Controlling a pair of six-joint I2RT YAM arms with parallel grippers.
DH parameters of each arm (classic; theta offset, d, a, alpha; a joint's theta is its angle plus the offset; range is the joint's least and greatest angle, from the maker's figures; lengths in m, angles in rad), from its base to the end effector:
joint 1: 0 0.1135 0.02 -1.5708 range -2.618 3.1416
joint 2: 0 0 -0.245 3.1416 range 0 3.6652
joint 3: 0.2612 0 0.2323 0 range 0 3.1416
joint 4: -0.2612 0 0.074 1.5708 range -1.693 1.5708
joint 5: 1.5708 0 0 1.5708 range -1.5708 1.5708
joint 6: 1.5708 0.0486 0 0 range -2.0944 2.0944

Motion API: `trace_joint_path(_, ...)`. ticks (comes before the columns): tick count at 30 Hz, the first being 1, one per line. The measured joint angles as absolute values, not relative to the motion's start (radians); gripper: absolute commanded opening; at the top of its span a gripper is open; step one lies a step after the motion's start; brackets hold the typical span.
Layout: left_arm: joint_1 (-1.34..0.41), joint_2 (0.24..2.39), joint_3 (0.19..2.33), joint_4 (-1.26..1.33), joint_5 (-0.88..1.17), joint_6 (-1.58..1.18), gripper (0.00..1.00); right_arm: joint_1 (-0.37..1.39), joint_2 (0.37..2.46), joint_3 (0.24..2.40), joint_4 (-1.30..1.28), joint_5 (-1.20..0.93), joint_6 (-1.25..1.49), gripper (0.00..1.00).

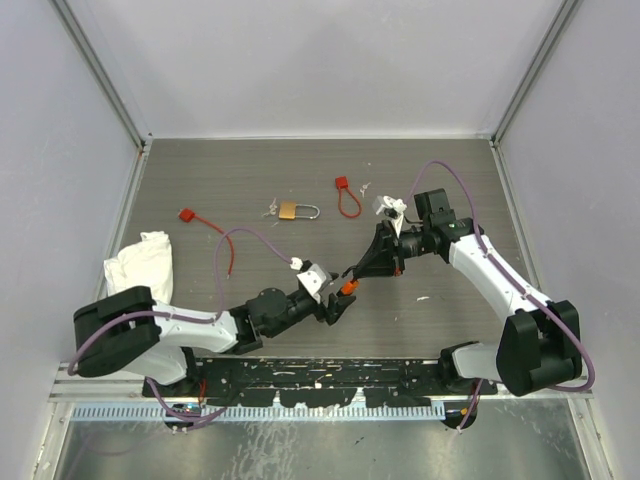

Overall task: Lock with the key
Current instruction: Lock the lock.

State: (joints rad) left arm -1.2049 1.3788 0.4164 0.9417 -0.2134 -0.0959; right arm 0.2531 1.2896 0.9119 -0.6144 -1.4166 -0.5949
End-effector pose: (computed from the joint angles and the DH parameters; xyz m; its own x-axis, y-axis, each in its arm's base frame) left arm 0.1070 -0.2505 0.2016 -0.0875 -0.0332 -0.9956 0.8323 0.5467 -0.0914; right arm 0.2080 0.1034 0.2537 -0.3565 -0.1811 -0.9166 -0.9194 -0.1064 0.3786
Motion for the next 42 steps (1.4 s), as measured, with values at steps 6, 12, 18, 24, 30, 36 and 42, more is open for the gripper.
trace_joint_path(6,-1.216,1.452,0.431,1.004,-0.239,-0.097,0.29,0.253,1.301,0.913,-0.612,-1.415,-0.594,0.01)
trace_joint_path(12,-1.222,1.464,0.43,1.034,-0.242,-0.093,0.24,0.248,1.309,0.917,-0.607,-1.417,-0.59,0.01)
trace_joint_path(18,-1.222,1.464,0.419,1.068,-0.251,-0.091,0.84,0.247,1.312,0.918,-0.609,-1.417,-0.588,0.01)
trace_joint_path(24,-1.222,1.462,0.329,1.195,-0.274,-0.122,0.98,0.247,1.323,0.918,-0.611,-1.414,-0.588,0.01)
trace_joint_path(30,-1.222,1.461,0.296,1.239,-0.257,-0.142,0.98,0.247,1.323,0.918,-0.611,-1.412,-0.588,0.01)
trace_joint_path(36,-1.222,1.459,0.323,1.224,-0.24,-0.141,0.68,0.247,1.323,0.918,-0.611,-1.412,-0.588,0.01)
trace_joint_path(42,-1.222,1.459,0.404,1.167,-0.25,-0.13,0.35,0.247,1.323,0.918,-0.611,-1.412,-0.588,0.01)
